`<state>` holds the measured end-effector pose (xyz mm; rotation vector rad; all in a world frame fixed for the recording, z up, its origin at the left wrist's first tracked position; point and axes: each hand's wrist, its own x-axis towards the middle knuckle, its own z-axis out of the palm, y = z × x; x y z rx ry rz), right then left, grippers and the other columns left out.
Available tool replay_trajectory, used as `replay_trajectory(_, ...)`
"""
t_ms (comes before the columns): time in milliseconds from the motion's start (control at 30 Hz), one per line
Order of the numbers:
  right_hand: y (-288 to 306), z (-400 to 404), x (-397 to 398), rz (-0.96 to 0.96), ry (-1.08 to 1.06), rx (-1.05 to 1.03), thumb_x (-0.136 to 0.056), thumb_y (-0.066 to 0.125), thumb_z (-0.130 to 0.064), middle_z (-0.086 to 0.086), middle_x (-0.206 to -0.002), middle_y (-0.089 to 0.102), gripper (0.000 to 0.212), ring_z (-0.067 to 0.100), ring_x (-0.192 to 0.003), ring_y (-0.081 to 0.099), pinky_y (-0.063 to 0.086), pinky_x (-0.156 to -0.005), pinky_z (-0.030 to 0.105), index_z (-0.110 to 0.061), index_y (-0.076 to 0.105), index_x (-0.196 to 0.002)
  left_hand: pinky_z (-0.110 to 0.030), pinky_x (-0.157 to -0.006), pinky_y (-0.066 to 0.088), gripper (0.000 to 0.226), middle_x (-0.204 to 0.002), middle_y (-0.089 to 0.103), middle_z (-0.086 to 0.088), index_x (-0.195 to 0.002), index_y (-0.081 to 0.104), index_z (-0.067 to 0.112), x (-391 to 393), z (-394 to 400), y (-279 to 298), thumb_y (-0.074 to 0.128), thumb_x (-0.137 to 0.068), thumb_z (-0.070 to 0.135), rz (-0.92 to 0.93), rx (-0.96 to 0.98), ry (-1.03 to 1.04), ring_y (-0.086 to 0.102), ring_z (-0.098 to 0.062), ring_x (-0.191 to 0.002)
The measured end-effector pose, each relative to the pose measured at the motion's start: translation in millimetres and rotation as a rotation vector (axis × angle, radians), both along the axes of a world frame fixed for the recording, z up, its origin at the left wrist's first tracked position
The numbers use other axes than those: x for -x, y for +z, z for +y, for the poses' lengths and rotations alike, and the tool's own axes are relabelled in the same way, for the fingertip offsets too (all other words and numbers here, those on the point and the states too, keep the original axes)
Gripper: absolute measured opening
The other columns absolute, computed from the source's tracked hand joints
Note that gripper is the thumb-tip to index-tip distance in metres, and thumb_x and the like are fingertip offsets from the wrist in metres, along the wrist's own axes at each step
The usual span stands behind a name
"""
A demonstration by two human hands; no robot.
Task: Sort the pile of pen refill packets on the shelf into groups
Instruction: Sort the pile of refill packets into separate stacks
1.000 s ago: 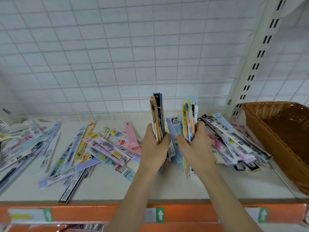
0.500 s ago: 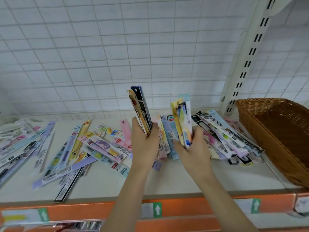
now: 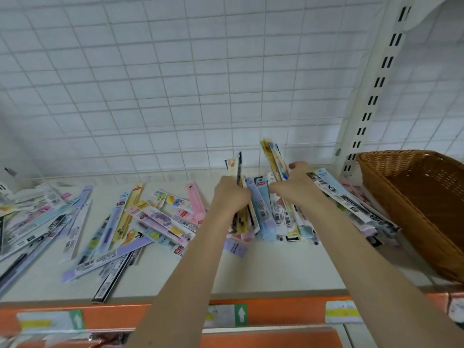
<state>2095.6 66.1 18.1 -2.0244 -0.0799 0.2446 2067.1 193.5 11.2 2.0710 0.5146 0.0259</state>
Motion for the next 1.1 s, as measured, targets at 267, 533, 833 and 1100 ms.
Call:
replay_trajectory(267,-8.4,-4.1,-7.4,-0.008,-0.012,0.148,-0.086,0.057,-0.008,0.006,-0.081,0.05,0.065,0.013,-0.059,0.045,0.036,-0.048,0.026,-0.007,0.015,-0.135,-0.021,-0.041,0.026,0.036,-0.058,0.037,0.0,-0.058,0.034,0.015,-2.4,-10.0,-5.7,0.053,-0.088,0.015,0.033,-0.054,-0.059,0.036,-0.012,-0.049)
replay_trajectory(533,-12.9,15.7,-2.4,-0.195,0.019,0.574,-0.087,0.057,-0.015,0.023,-0.121,0.047,0.05,0.032,-0.093,0.05,0.038,-0.062,0.03,-0.002,0.032,-0.129,-0.021,-0.083,0.036,0.036,-0.133,0.05,-0.002,-0.131,0.048,0.016,15.8,13.7,-4.8,0.046,-0.096,0.024,-0.073,-0.009,-0.051,0.051,-0.011,-0.106)
replay_trajectory(833,-22.0,41.5,13.8,-0.174,-0.037,0.828,-0.088,0.053,-0.026,0.023,-0.134,0.041,0.05,0.039,-0.127,0.037,0.04,-0.097,0.044,-0.004,0.039,-0.131,-0.024,-0.088,0.043,0.029,-0.113,0.061,0.001,-0.12,0.059,0.013,48.1,78.5,-19.0,0.05,-0.094,0.022,-0.219,-0.107,0.035,0.056,-0.011,-0.098)
replay_trajectory(1100,-30.2,100.3,35.8,-0.399,0.05,0.691,-0.094,0.044,-0.026,0.011,-0.102,0.062,0.025,0.029,-0.098,0.058,0.043,-0.07,0.028,-0.009,0.06,-0.104,-0.01,-0.071,0.048,0.019,-0.1,0.065,0.0,-0.108,0.062,0.013,75.6,142.5,-21.5,0.051,-0.094,0.018,-0.276,-0.175,0.042,0.06,-0.006,-0.072)
